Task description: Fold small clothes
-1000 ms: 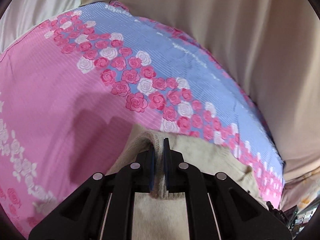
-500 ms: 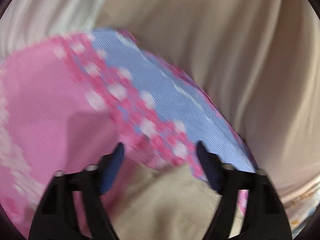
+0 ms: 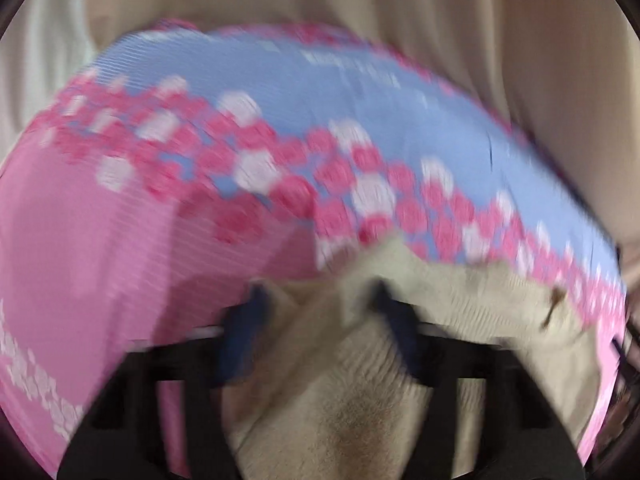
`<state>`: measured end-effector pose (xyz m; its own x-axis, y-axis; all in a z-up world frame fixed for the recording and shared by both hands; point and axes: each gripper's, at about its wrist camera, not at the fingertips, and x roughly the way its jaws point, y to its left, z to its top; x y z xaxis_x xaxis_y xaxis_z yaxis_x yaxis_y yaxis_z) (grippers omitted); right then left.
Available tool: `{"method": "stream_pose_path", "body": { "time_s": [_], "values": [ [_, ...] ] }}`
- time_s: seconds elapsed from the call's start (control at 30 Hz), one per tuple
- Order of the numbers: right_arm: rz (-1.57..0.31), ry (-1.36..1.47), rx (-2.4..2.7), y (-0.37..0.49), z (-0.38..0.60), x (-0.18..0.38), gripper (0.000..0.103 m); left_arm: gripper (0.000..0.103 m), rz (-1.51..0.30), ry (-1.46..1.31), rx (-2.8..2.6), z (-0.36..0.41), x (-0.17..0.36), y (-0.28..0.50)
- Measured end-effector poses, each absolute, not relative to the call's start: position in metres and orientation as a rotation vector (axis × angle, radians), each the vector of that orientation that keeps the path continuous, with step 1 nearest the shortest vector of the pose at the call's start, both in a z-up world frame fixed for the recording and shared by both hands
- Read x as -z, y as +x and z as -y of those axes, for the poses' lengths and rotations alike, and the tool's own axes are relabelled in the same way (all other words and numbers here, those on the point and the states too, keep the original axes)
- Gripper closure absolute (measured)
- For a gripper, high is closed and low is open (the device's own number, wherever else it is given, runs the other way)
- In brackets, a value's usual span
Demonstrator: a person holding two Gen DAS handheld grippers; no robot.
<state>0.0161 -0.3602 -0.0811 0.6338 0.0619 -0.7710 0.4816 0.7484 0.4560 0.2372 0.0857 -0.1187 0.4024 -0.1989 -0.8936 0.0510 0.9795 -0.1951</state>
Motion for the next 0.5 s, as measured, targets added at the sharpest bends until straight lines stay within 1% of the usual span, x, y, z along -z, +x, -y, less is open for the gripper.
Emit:
{"method": "stream_pose_path", "body": {
  "time_s": [0.03, 0.07, 0.1, 0.17, 0.2, 0.23, 0.27, 0.3, 0.33, 0.37, 0.47, 0.5],
  "values": [
    [-0.893, 0.667, 0.266, 0.012, 0.358, 0.084, 0.036, 0.093, -1.124, -0.159, 0.172, -0.089, 0.115, 0.234],
    [-0.925, 0.637, 0.264, 0.009, 0.355, 0.089, 0.036, 0.097, -1.107, -0.193, 0.192, -0.095, 0.109, 0.232],
    [-0.94, 0.616, 0.261, 0.007, 0.354, 0.092, 0.037, 0.098, -1.096, -0.227, 0.189, -0.102, 0.105, 0.23],
    [-0.946, 0.592, 0.236, 0.008, 0.347, 0.099, 0.042, 0.099, -1.078, -0.272, 0.156, -0.114, 0.1, 0.227],
    [-0.96, 0.591, 0.217, 0.013, 0.343, 0.105, 0.046, 0.101, -1.079, -0.288, 0.126, -0.121, 0.1, 0.229],
    [-0.975, 0.589, 0.213, 0.017, 0.342, 0.111, 0.047, 0.103, -1.08, -0.293, 0.099, -0.124, 0.101, 0.23],
    [-0.987, 0.587, 0.206, 0.022, 0.34, 0.115, 0.047, 0.103, -1.081, -0.291, 0.081, -0.127, 0.104, 0.233],
    [-1.009, 0.574, 0.198, 0.028, 0.337, 0.121, 0.052, 0.103, -1.096, -0.299, 0.084, -0.128, 0.107, 0.235],
    [-1.027, 0.554, 0.186, 0.033, 0.333, 0.124, 0.089, 0.103, -1.114, -0.311, 0.09, -0.128, 0.111, 0.237],
    [-1.03, 0.555, 0.158, 0.036, 0.331, 0.125, 0.094, 0.103, -1.119, -0.309, 0.078, -0.13, 0.112, 0.239],
    [-0.941, 0.564, 0.154, 0.03, 0.333, 0.103, 0.094, 0.103, -1.104, -0.299, 0.059, -0.133, 0.108, 0.241],
    [-0.938, 0.556, 0.157, 0.03, 0.334, 0.1, 0.094, 0.103, -1.09, -0.306, 0.085, -0.134, 0.103, 0.239]
  ]
}}
